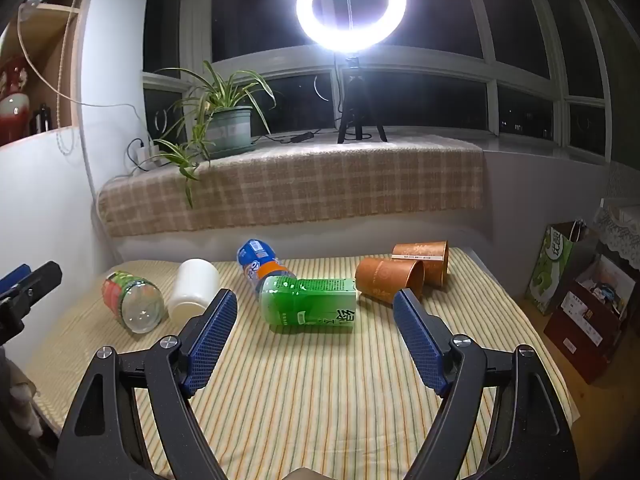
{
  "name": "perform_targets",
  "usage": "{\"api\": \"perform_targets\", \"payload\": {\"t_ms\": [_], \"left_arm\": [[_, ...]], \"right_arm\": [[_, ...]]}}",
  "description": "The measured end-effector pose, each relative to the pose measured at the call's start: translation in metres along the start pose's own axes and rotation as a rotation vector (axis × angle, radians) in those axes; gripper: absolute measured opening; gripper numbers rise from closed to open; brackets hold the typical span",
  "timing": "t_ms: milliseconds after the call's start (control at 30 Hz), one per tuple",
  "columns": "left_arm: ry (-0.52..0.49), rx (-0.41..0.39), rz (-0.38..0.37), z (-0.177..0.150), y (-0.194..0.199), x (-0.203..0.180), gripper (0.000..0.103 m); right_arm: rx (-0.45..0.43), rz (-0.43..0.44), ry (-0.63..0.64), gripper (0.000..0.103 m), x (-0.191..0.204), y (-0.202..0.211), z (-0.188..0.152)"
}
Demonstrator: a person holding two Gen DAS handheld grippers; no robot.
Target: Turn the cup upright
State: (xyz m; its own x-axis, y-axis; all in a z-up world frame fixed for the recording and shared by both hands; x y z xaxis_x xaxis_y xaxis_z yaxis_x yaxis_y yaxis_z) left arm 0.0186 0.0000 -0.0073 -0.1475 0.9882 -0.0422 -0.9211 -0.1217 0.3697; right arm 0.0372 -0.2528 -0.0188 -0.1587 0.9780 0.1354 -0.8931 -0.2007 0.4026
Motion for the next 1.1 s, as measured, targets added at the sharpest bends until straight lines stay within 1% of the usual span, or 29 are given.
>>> {"api": "perform_targets", "payload": {"t_ms": [367,1100], "left_arm": [[0.007,0.005,0.001,-0.0003,-0.0052,0.0070,0.103],[0.005,-0.003,0.006,-0.0016,-0.0026,0.0041,0.103]], "right_arm": [[-0.006,-0.008,0.005,0.080,-0.0002,0.0011,0.0000],[-0.025,-0.038,0.034,0.080,0.0043,0.0043,0.0063]]}}
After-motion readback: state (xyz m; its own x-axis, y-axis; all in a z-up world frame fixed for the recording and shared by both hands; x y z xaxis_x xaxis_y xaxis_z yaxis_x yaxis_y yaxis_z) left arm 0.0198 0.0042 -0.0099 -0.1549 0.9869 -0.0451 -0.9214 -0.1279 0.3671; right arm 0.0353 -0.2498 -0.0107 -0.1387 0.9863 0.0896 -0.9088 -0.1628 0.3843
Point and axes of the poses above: each gripper's, at about its wrist camera, not at the fingertips, and y roughly against the way its jaws point, x to its left, z to its top, the point moved 2 cm from there along -y, roughly the way its jaws point, and after that the axes turned 7 degrees about z, right-handed, at the moved point
